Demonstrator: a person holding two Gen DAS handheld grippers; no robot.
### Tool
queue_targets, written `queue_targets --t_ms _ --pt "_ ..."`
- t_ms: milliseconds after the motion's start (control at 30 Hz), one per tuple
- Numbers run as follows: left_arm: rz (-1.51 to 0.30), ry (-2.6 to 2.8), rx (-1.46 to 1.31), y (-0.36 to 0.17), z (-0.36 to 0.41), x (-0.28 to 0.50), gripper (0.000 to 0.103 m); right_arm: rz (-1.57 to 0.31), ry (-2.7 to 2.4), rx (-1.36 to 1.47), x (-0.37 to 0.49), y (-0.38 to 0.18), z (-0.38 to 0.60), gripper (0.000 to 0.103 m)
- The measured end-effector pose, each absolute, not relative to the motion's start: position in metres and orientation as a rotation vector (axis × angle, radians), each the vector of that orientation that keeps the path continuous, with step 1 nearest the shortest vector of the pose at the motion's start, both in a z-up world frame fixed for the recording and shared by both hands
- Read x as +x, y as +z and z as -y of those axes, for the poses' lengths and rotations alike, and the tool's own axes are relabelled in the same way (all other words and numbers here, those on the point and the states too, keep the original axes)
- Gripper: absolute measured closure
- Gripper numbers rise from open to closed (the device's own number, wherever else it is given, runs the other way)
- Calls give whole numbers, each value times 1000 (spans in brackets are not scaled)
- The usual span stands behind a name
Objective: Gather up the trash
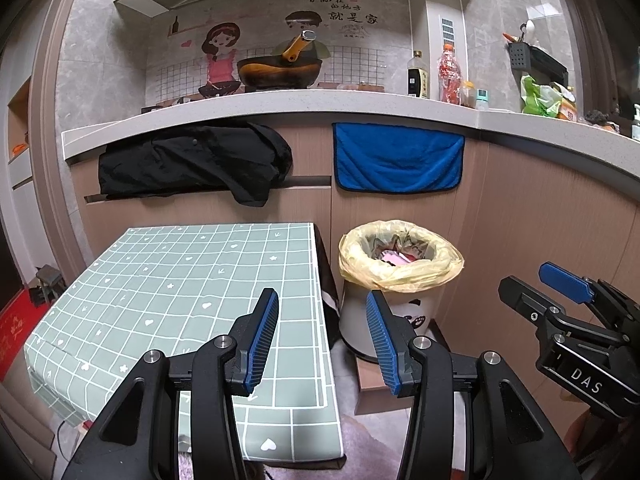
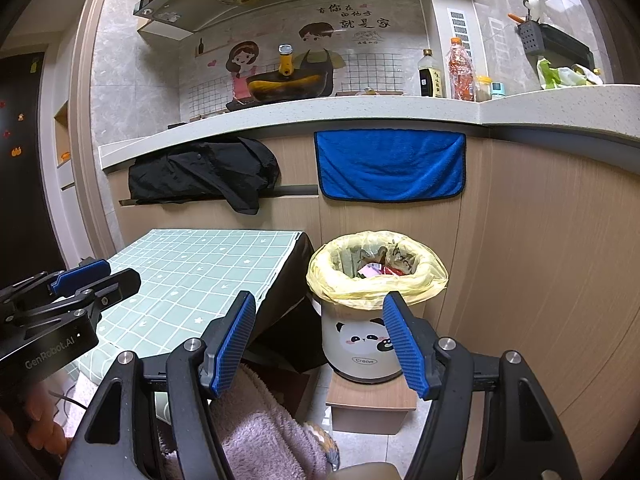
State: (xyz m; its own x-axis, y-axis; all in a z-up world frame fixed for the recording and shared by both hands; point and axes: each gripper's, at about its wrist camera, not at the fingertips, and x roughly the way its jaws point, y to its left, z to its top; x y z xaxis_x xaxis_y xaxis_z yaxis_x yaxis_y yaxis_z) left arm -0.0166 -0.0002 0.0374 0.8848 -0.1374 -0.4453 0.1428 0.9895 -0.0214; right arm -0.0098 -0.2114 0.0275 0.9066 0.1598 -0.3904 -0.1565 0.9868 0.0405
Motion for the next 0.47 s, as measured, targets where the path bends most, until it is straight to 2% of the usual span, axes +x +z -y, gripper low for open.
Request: queue_targets --t_ms 467 --pt "-491 -155 10 33 -2 -8 56 -419 159 26 -9 28 215 40"
